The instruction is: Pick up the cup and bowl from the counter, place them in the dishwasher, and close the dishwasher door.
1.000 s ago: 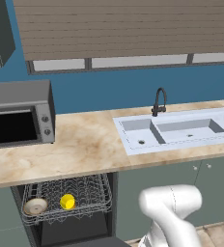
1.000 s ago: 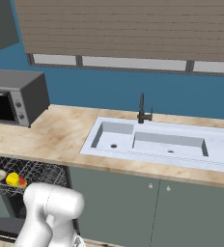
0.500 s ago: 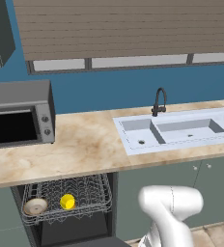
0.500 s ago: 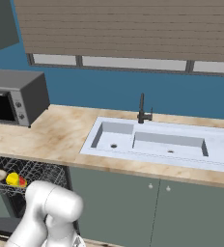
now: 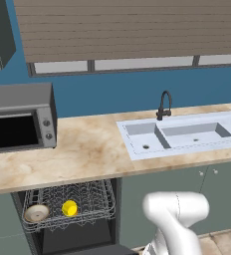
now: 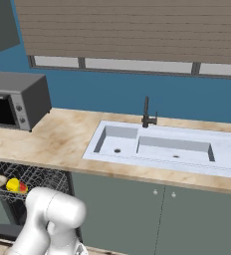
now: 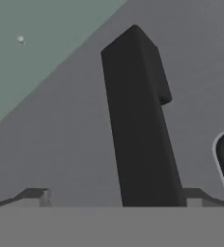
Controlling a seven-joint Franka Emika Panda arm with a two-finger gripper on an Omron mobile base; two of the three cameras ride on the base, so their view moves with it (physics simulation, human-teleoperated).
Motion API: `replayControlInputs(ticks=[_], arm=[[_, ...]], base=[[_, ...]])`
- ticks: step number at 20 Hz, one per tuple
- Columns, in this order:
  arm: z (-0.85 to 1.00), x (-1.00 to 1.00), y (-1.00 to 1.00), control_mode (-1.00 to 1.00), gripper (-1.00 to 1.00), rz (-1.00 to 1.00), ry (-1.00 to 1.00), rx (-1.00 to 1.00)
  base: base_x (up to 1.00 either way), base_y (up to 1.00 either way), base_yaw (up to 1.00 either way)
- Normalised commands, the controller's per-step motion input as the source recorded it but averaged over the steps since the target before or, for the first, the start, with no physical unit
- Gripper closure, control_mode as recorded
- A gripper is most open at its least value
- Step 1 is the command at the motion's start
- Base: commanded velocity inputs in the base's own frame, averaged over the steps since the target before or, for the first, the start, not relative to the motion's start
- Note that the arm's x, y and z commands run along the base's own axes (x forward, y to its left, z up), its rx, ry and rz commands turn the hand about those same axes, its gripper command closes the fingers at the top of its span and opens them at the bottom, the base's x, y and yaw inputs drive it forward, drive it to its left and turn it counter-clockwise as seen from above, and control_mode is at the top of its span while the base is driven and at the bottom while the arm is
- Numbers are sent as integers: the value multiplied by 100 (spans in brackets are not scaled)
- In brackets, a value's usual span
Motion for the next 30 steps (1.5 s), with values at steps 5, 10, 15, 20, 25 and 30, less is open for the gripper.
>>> replayControlInputs(ticks=[5, 10, 15, 20, 25, 30], arm=[[-43, 100, -18, -100, -100, 19, -8, -5], [-37, 100, -36, -100, -100, 14, -6, -3], [-36, 100, -61, -100, -100, 10, -5, -4], [-34, 100, -83, -100, -100, 8, -6, -9], [-3, 100, -99, -100, -100, 8, -6, -10], [-4, 100, -100, -100, -100, 5, 4, -1]], base=[[0, 0, 0], [0, 0, 0], [0, 0, 0], [0, 0, 0], [0, 0, 0], [0, 0, 0]])
